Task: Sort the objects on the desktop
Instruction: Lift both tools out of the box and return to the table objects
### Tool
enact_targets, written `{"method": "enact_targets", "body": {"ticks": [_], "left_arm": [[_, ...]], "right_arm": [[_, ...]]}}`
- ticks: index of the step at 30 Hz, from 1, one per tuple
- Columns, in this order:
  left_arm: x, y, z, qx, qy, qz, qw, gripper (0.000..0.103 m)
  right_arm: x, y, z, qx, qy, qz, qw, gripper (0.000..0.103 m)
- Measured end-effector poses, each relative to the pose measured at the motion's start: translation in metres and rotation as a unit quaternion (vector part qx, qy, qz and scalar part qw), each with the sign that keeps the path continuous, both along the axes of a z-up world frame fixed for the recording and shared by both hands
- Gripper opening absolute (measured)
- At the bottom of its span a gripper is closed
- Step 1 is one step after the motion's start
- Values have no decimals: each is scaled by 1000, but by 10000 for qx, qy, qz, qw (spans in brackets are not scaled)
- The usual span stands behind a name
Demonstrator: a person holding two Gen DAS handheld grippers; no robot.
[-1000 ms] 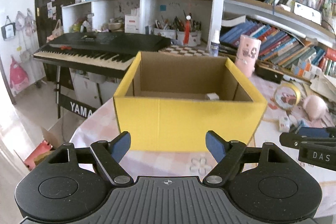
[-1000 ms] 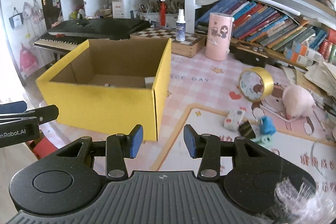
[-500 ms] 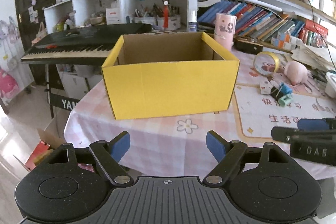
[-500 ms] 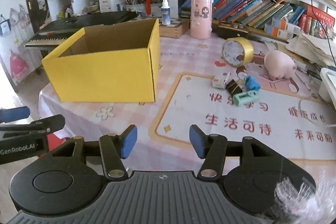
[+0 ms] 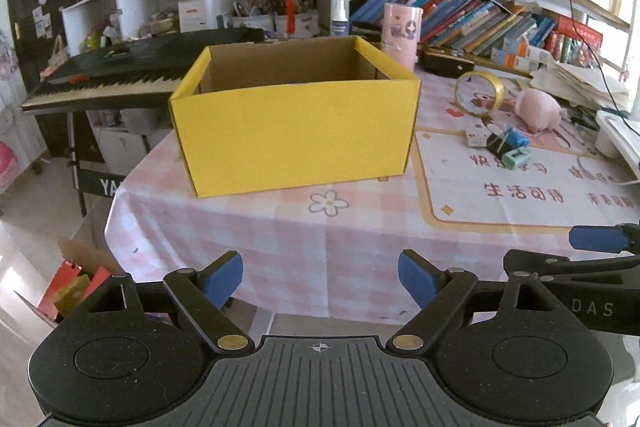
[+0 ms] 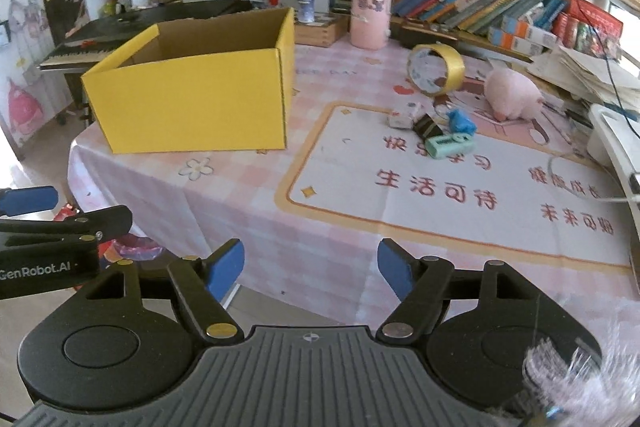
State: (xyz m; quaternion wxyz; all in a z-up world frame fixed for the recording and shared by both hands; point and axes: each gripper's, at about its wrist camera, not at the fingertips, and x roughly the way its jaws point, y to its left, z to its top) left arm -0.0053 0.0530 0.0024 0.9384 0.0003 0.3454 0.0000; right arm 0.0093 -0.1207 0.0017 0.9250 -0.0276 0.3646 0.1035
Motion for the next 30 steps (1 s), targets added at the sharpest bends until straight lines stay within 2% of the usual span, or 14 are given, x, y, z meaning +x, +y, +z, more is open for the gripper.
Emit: {"method": "enact_targets", "body": {"ticks": [16,30], "left_arm": [[12,-30,-1,-8,-8,-583,9983,88],[47,-79,-1,30,28,-1030,9947,88]], "right_arm": [[-9,-28,-3,-68,60,-515,9986,72],[16,-73,-3,-62,88,-881,9961,72]]}}
